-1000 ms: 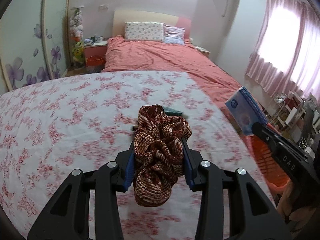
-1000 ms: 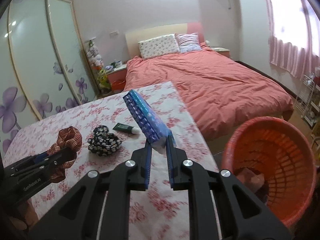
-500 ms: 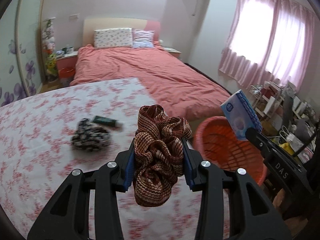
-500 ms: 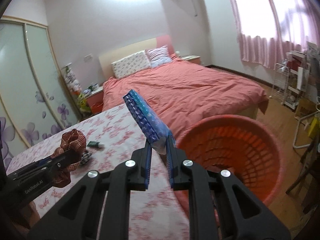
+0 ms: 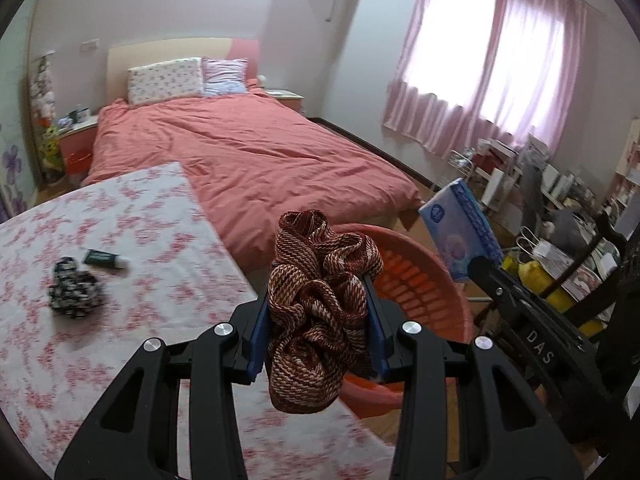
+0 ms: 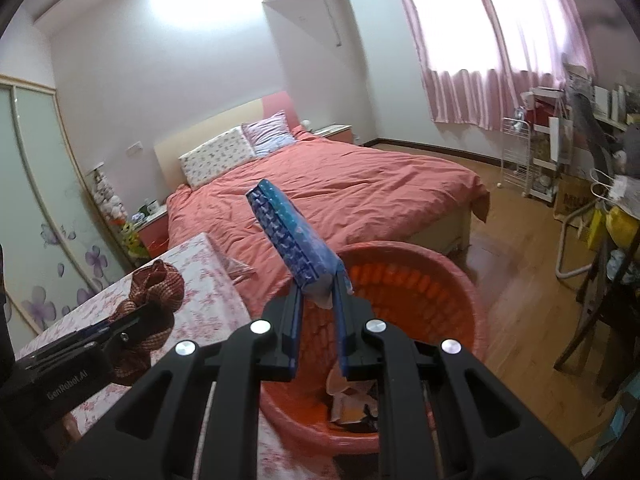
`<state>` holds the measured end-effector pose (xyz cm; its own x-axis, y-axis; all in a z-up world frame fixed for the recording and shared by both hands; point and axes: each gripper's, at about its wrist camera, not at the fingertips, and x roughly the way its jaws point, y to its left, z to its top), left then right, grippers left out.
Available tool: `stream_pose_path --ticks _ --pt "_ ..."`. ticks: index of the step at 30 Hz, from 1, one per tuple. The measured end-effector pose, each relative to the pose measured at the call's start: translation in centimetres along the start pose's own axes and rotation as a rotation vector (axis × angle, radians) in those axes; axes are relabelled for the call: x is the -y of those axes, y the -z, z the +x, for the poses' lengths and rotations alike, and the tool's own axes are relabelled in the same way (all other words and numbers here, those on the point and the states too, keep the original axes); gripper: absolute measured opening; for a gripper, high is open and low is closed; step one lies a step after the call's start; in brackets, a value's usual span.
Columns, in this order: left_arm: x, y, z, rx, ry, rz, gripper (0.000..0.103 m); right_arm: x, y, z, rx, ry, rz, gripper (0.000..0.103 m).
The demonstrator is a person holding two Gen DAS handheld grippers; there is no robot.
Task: Collect trash
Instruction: 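Carry the tissue pack and scrunchie with both tools over the orange basket, then open both tools to drop the tissue pack and scrunchie into the basket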
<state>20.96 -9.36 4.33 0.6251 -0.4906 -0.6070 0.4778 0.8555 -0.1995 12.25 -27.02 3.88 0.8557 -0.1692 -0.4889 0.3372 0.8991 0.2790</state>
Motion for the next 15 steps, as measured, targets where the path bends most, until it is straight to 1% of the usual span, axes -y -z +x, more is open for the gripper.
stream_pose_path --ticks 7,13,15 --pt "3.0 0.5 2.1 -0.036 0.041 0.037 0.042 2.9 0.1 0.0 0.001 0.021 0.036 0.015" --pt "4.5 0.7 3.7 -0.069 0.047 0.050 0.043 4.4 0.2 0.6 -0.008 0.019 0.062 0.015" --pt "4.7 0.8 4.3 -0.081 0.039 0.054 0.046 4.9 0.0 1.0 -0.012 0.011 0.070 0.015"
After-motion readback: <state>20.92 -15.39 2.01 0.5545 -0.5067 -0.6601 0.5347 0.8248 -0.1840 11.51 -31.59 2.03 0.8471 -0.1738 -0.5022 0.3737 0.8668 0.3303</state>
